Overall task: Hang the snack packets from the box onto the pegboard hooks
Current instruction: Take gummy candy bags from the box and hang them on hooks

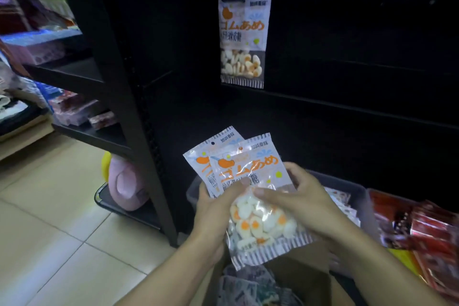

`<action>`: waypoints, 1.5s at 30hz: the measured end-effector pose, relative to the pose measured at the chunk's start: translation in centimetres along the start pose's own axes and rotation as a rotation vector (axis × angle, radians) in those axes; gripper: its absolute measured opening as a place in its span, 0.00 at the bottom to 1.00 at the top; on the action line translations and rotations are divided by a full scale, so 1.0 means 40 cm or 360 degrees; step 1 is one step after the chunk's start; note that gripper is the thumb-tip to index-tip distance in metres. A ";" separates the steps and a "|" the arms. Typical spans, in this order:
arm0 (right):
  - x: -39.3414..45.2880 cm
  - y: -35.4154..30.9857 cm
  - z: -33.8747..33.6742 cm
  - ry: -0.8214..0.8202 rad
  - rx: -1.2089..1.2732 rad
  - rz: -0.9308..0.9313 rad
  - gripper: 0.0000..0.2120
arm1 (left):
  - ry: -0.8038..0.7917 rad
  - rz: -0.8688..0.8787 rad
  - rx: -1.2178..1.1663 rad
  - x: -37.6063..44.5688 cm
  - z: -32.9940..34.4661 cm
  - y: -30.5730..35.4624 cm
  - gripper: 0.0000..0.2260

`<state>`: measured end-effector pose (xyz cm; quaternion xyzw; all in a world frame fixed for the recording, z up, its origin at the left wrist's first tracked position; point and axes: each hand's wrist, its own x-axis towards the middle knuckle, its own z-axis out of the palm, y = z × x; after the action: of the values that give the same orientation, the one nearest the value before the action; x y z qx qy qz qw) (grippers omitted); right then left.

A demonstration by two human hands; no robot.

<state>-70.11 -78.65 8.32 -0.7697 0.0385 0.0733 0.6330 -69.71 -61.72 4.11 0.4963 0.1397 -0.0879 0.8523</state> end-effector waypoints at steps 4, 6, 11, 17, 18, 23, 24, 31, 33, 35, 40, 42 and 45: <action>0.009 0.046 -0.013 0.0129 0.0194 0.0027 0.22 | -0.0053 0.0030 0.0169 0.001 0.006 -0.011 0.40; 0.022 0.071 -0.020 0.0181 0.0320 0.0052 0.20 | -0.0038 0.0043 0.0207 0.003 0.007 -0.015 0.38; 0.058 0.106 -0.050 0.0301 0.0574 0.0096 0.12 | -0.0072 -0.0057 0.0179 0.010 0.001 -0.016 0.29; 0.073 0.096 -0.079 0.0613 0.0804 0.0049 0.13 | 0.0082 -0.0043 0.0200 0.011 -0.010 -0.014 0.21; 0.074 0.091 -0.084 0.0715 0.0878 0.0030 0.12 | 0.0146 -0.0031 0.0192 0.018 -0.020 -0.013 0.21; 0.059 0.051 -0.070 0.0883 0.0933 -0.0103 0.10 | 0.0240 0.0005 0.0213 0.042 -0.065 0.009 0.27; 0.062 0.030 -0.059 0.0843 0.0846 -0.0176 0.10 | 0.0250 0.0038 0.0228 0.041 -0.066 0.017 0.28; 0.136 -0.220 0.058 0.0508 0.0407 -0.0610 0.09 | 0.0193 0.0065 0.0218 0.034 -0.055 0.037 0.31; 0.174 -0.298 0.077 0.0474 0.0382 -0.0660 0.07 | 0.0173 0.0078 0.0227 0.033 -0.049 0.036 0.28; 0.208 -0.361 0.089 0.0425 0.0347 -0.0676 0.08 | 0.0158 0.0083 0.0243 0.029 -0.044 0.035 0.29; 0.266 -0.427 0.112 0.0361 0.0272 -0.0655 0.09 | 0.0169 0.0093 0.0239 0.028 -0.048 0.040 0.27; 0.279 -0.426 0.121 0.0384 0.0266 -0.0607 0.10 | 0.0201 0.0090 0.0234 0.029 -0.048 0.042 0.27; 0.285 -0.419 0.130 0.0408 0.0269 -0.0553 0.15 | 0.0205 0.0071 0.0216 0.029 -0.048 0.040 0.29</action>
<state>-56.66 -69.90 21.74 -0.7121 -0.0086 -0.1387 0.6882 -68.44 -59.29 4.15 0.5605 0.1767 -0.0461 0.8078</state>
